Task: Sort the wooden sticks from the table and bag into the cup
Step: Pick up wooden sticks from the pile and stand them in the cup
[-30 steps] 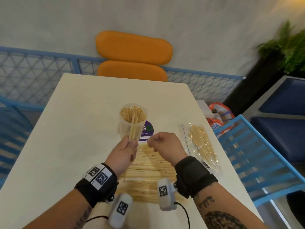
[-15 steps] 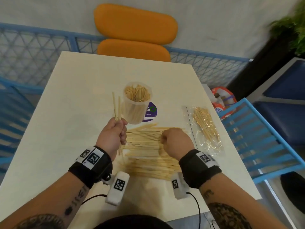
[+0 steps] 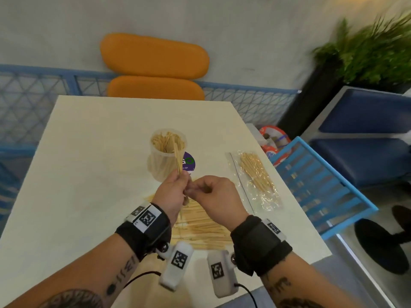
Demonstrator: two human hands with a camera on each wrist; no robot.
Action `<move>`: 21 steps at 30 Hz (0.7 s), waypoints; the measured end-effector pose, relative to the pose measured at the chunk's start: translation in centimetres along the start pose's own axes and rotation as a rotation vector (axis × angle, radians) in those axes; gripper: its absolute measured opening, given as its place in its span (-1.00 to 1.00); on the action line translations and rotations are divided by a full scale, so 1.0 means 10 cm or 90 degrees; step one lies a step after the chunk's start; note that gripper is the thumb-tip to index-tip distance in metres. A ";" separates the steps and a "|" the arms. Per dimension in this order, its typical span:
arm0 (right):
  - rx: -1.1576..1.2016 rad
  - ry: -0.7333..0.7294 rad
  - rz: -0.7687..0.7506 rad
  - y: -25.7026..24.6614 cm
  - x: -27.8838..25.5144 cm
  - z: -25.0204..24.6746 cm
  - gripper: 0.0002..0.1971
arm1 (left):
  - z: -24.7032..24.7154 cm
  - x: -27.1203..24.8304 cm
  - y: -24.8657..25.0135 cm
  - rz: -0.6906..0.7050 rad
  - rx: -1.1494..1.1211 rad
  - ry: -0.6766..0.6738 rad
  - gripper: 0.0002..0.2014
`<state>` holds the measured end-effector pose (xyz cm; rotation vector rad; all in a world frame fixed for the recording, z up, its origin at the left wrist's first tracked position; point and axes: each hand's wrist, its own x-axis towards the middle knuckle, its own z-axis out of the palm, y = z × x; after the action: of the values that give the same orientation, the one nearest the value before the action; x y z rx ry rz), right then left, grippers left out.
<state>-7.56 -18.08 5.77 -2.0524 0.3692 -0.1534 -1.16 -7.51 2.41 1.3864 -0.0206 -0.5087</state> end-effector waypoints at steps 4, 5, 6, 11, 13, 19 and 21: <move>0.028 0.130 -0.058 -0.19 0.13 -0.20 -0.77 | 0.01 -0.04 0.04 0.025 0.064 -0.068 -0.76; 0.037 0.130 -0.071 -0.27 0.18 -0.24 -0.64 | 0.02 -0.05 0.04 0.037 0.070 -0.099 -0.76; 0.035 0.122 -0.079 -0.34 0.23 -0.27 -0.54 | 0.03 -0.06 0.05 0.049 0.088 -0.132 -0.75; -0.071 0.092 -0.127 -0.49 0.36 -0.25 -0.65 | 0.09 -0.08 0.15 0.074 0.167 -0.231 -0.83; -0.104 0.069 -0.119 -0.45 0.35 -0.22 -0.71 | 0.10 -0.10 0.20 0.069 0.164 -0.226 -0.81; -0.039 -0.045 -0.108 -0.35 0.33 -0.35 -0.73 | 0.08 -0.08 0.24 0.085 0.113 -0.224 -0.80; 0.063 -0.035 -0.110 -0.28 0.32 -0.39 -0.65 | 0.07 -0.04 0.27 0.086 0.101 -0.190 -0.86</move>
<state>-5.03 -21.12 9.98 -1.9855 0.1464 -0.2156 -0.85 -7.79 5.21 1.4406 -0.4007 -0.6060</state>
